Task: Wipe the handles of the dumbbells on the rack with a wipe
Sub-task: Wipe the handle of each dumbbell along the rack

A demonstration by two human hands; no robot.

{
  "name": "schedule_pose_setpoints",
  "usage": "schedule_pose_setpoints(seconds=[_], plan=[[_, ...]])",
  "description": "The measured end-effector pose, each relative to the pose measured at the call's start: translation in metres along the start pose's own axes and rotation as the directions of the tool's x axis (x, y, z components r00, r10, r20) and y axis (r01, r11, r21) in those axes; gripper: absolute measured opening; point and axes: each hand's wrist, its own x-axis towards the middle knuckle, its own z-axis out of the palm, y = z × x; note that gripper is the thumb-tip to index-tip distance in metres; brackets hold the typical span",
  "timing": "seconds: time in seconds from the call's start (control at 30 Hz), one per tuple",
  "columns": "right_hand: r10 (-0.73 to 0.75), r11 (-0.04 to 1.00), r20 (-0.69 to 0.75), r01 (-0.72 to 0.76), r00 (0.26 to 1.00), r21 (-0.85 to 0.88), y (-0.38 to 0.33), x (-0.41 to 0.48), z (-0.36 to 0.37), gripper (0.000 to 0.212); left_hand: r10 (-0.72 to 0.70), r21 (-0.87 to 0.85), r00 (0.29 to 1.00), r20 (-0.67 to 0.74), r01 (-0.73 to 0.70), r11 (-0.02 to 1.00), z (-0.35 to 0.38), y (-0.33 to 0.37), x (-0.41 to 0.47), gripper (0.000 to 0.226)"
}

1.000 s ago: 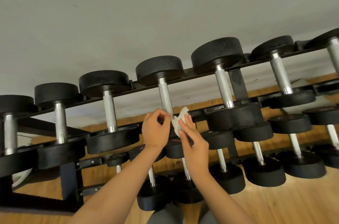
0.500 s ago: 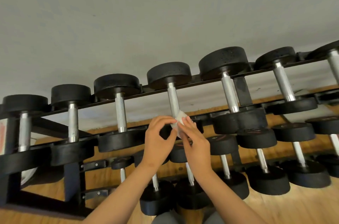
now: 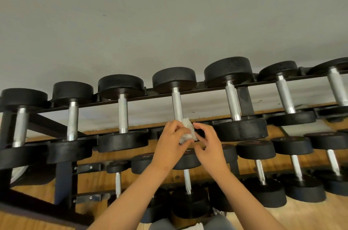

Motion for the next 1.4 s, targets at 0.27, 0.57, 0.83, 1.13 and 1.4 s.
schedule_pose_setpoints(seconds=[0.27,0.57,0.83,1.13,1.4], plan=[[-0.068,0.963,0.105,0.093,0.992,-0.254,0.007,0.012,0.012,0.054,-0.169,-0.189,0.980,-0.102,0.147,0.971,-0.015,-0.022,-0.013,0.014],[-0.067,0.957,0.076,0.086,0.995,-0.278,0.018,0.011,0.018,0.046,-0.327,-0.344,0.935,-0.139,0.264,0.901,-0.006,-0.019,-0.035,0.035],[-0.058,0.948,0.120,0.092,0.991,-0.305,0.015,0.009,0.015,0.045,-0.347,-0.420,0.930,-0.121,0.269,0.867,-0.004,-0.026,-0.039,0.032],[-0.014,0.953,0.119,0.049,0.993,-0.299,0.012,0.009,0.014,0.045,-0.325,-0.398,0.925,-0.197,0.228,0.889,-0.006,-0.042,-0.032,0.029],[0.009,0.956,0.097,0.019,0.995,-0.292,0.010,0.008,0.016,0.045,-0.334,-0.408,0.912,-0.238,0.218,0.887,-0.004,-0.047,-0.030,0.027]])
